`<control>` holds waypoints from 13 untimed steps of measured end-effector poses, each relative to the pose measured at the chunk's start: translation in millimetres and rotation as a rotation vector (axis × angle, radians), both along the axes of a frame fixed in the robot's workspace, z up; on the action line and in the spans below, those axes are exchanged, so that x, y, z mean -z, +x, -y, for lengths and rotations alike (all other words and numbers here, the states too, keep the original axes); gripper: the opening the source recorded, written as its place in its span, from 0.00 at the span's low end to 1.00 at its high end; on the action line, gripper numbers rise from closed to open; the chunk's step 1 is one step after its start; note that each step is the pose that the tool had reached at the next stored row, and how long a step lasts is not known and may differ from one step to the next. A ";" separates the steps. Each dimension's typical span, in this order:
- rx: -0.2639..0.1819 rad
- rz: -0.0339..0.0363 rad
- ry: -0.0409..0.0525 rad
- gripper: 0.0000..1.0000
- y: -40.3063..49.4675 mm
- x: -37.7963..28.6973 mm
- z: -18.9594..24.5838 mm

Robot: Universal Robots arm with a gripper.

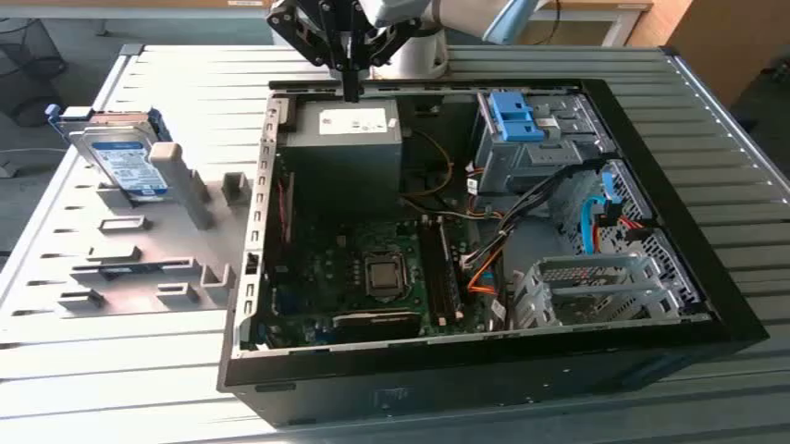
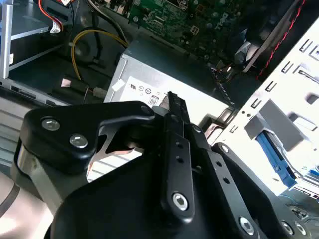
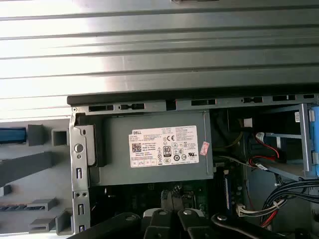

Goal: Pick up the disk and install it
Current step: 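Reach for the disk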

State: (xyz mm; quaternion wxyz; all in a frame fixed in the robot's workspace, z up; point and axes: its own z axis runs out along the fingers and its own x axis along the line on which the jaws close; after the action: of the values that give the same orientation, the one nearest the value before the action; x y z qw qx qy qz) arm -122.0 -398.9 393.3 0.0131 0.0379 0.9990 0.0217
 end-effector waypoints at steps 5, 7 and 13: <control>0.000 0.0000 -0.0001 0.11 -0.2 0.0 0.0; 0.000 0.0000 0.0000 0.11 -0.7 0.0 0.0; 0.000 0.0000 0.0001 0.11 -2.4 0.0 0.0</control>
State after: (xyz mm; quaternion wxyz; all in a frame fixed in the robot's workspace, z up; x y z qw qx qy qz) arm -124.4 -398.9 393.3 0.0131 0.0379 0.9990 0.0218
